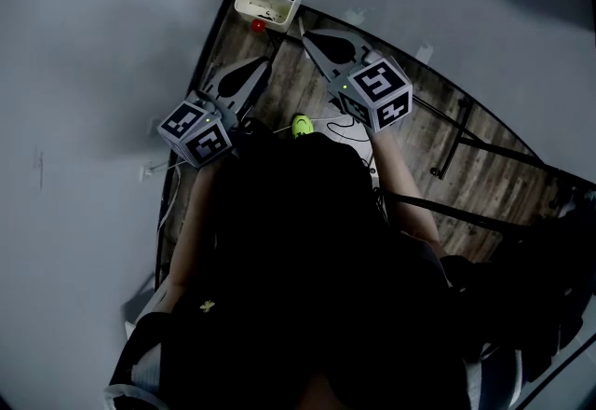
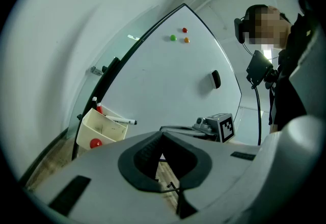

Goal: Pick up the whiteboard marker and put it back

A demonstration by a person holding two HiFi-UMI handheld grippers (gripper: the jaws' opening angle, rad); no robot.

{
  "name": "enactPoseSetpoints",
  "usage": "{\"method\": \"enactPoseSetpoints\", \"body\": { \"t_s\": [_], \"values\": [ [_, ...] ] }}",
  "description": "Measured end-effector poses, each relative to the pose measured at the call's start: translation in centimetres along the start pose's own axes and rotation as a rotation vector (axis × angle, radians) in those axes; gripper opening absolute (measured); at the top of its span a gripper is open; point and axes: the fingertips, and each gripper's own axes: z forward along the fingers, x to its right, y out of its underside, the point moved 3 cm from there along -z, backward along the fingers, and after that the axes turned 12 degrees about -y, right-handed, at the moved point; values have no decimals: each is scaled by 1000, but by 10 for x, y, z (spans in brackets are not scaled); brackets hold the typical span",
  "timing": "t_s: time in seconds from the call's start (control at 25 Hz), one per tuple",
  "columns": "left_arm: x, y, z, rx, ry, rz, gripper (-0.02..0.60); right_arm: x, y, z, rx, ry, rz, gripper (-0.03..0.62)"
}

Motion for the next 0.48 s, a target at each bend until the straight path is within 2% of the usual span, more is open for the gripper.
{"method": "enactPoseSetpoints", "body": {
  "t_s": [0.24, 0.48],
  "values": [
    [-7, -5, 6, -1, -15, -7, 3, 16, -6, 10, 5, 2, -3, -2],
    [-19, -3, 8, -12, -4, -11, 3, 33, -6, 21, 5, 40, -9, 52]
  ]
}}
